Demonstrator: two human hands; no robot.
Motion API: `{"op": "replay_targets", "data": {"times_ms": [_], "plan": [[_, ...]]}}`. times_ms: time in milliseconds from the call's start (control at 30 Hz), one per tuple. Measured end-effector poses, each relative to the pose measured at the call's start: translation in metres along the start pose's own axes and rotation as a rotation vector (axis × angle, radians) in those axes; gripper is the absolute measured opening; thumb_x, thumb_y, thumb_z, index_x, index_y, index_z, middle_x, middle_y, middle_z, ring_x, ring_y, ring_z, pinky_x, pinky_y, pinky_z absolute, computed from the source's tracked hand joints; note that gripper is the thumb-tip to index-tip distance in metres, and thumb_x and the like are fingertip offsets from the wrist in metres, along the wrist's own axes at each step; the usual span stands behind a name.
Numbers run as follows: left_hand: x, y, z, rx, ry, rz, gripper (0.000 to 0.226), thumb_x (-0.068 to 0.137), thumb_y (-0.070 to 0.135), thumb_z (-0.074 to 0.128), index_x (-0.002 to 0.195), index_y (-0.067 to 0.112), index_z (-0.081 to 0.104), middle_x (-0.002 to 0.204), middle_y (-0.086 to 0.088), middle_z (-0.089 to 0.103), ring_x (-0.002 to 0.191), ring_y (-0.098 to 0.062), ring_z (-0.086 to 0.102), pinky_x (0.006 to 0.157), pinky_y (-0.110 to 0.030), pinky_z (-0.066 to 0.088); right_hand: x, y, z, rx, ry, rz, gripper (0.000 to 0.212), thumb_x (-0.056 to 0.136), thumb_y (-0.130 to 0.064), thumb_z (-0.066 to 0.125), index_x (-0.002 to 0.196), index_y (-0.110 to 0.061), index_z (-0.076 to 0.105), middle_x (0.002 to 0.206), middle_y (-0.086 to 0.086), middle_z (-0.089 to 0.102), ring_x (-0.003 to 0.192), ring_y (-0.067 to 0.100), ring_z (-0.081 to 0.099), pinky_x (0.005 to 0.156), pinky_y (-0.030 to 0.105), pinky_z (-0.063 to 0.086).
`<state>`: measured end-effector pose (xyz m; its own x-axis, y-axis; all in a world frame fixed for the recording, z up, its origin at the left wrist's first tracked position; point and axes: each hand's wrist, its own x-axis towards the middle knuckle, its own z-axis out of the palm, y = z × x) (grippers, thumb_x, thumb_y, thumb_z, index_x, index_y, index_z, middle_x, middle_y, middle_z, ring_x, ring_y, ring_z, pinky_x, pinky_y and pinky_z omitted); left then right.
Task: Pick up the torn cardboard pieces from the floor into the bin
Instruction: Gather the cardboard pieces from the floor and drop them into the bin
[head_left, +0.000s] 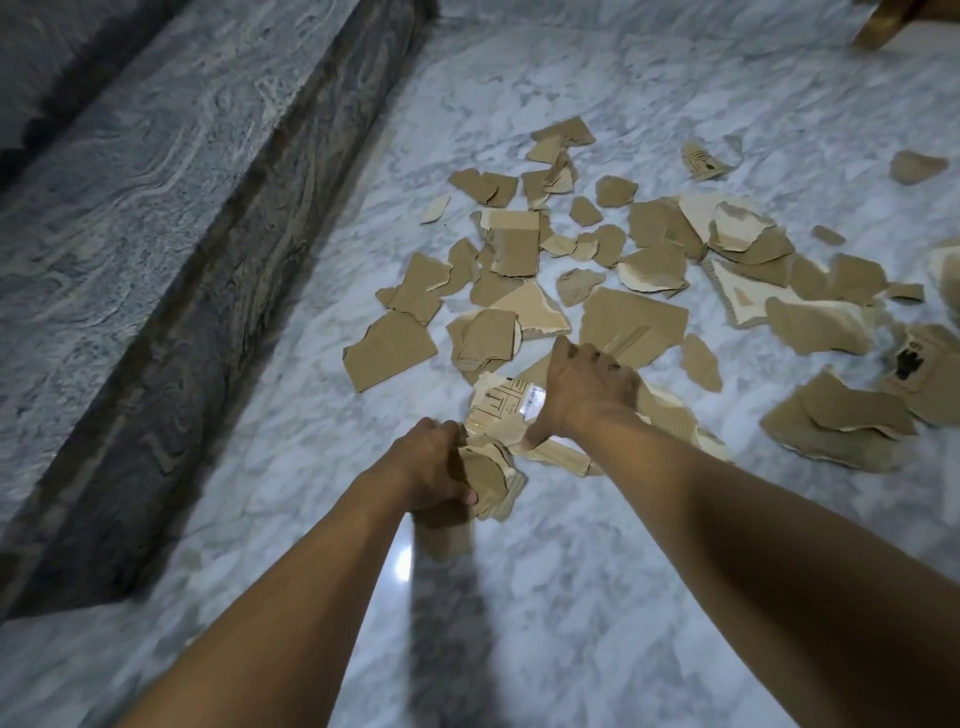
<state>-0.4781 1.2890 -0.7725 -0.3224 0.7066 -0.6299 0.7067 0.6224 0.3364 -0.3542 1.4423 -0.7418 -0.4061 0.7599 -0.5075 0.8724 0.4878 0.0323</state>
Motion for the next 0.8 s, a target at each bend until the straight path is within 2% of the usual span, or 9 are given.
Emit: {"op": "replay_targets", "data": {"times_ms": [100, 200, 333, 400, 500, 567, 633, 700, 800], "plan": [[-0.001, 0.002, -0.001, 0.016, -0.003, -0.015, 0.073, 0.068, 0.042, 0.087, 0.128, 0.025, 0.049, 0.128, -0.003, 0.047, 0.113, -0.024, 0.051, 0.081, -0.027, 0.043, -0.005, -0.005, 0.003, 0.177, 0.028, -0.046, 0.112, 0.058, -0.048, 0.094, 0.142, -0.012, 0.030, 0.135, 0.011, 0.055, 0.123, 0.036, 0.055, 0.097, 0.046, 0.041], [-0.001, 0.002, 0.001, 0.028, 0.009, -0.014, 0.072, 0.068, 0.041, 0.086, 0.127, 0.024, 0.049, 0.127, -0.003, 0.049, 0.112, -0.023, 0.051, 0.082, -0.027, 0.044, -0.013, -0.001, 0.005, 0.353, -0.030, -0.074, 0.073, 0.066, -0.040, 0.092, 0.120, -0.015, 0.051, 0.123, 0.009, 0.064, 0.112, 0.034, 0.061, 0.084, 0.039, 0.048], [-0.006, -0.002, -0.007, -0.051, -0.030, -0.031, 0.073, 0.070, 0.034, 0.087, 0.131, 0.020, 0.050, 0.131, -0.003, 0.055, 0.116, -0.024, 0.053, 0.090, -0.031, 0.046, -0.017, 0.028, -0.013, 0.604, -0.019, -0.128, 0.063, 0.072, -0.038, 0.088, 0.124, -0.018, 0.058, 0.114, 0.003, 0.064, 0.109, 0.028, 0.063, 0.077, 0.030, 0.045], [-0.008, -0.005, -0.015, -0.056, -0.082, -0.038, 0.061, 0.075, 0.034, 0.083, 0.126, 0.021, 0.053, 0.128, -0.004, 0.057, 0.107, -0.021, 0.053, 0.084, -0.030, 0.043, -0.015, 0.056, -0.035, 0.732, 0.066, -0.110, 0.044, 0.070, -0.036, 0.090, 0.101, -0.022, 0.061, 0.096, -0.001, 0.066, 0.095, 0.025, 0.066, 0.072, 0.029, 0.047], [-0.006, 0.003, -0.032, -0.004, -0.106, -0.002, 0.041, 0.079, 0.037, 0.079, 0.107, 0.025, 0.052, 0.119, -0.005, 0.062, 0.099, -0.021, 0.054, 0.080, -0.032, 0.042, -0.013, 0.112, -0.064, 0.791, 0.119, 0.007, 0.046, 0.068, -0.035, 0.091, 0.091, -0.019, 0.056, 0.090, 0.003, 0.065, 0.086, 0.024, 0.064, 0.068, 0.030, 0.050], [-0.002, 0.017, -0.040, -0.023, -0.138, 0.037, 0.044, 0.078, 0.040, 0.080, 0.110, 0.024, 0.054, 0.117, -0.002, 0.062, 0.102, -0.022, 0.056, 0.086, -0.034, 0.045, -0.014, 0.145, -0.069, 0.764, 0.093, 0.054, 0.039, 0.067, -0.030, 0.091, 0.086, -0.018, 0.059, 0.087, 0.004, 0.068, 0.078, 0.020, 0.065, 0.059, 0.029, 0.050], [0.004, 0.047, -0.041, -0.016, -0.188, 0.119, 0.052, 0.076, 0.043, 0.081, 0.116, 0.023, 0.055, 0.122, -0.002, 0.058, 0.107, -0.022, 0.055, 0.093, -0.036, 0.046, -0.017, 0.174, -0.062, 0.730, 0.067, 0.102, 0.035, 0.064, -0.029, 0.091, 0.086, -0.015, 0.067, 0.088, 0.006, 0.073, 0.077, 0.019, 0.068, 0.063, 0.031, 0.056], [0.011, 0.078, -0.035, 0.111, -0.187, 0.215, 0.067, 0.073, 0.050, 0.080, 0.127, 0.020, 0.052, 0.136, -0.002, 0.044, 0.120, -0.024, 0.047, 0.104, -0.041, 0.042, -0.019, 0.188, -0.048, 0.723, 0.008, 0.146, 0.041, 0.060, -0.032, 0.092, 0.089, -0.014, 0.070, 0.088, 0.006, 0.074, 0.081, 0.022, 0.070, 0.071, 0.036, 0.060], [0.025, 0.121, -0.012, 0.301, -0.141, 0.336, 0.083, 0.072, 0.055, 0.078, 0.141, 0.022, 0.045, 0.157, 0.001, 0.015, 0.141, -0.033, 0.020, 0.113, -0.054, 0.032, -0.025, 0.205, -0.020, 0.657, -0.140, 0.138, 0.050, 0.052, -0.042, 0.092, 0.089, -0.017, 0.069, 0.086, 0.003, 0.075, 0.083, 0.023, 0.072, 0.075, 0.037, 0.060]]}}
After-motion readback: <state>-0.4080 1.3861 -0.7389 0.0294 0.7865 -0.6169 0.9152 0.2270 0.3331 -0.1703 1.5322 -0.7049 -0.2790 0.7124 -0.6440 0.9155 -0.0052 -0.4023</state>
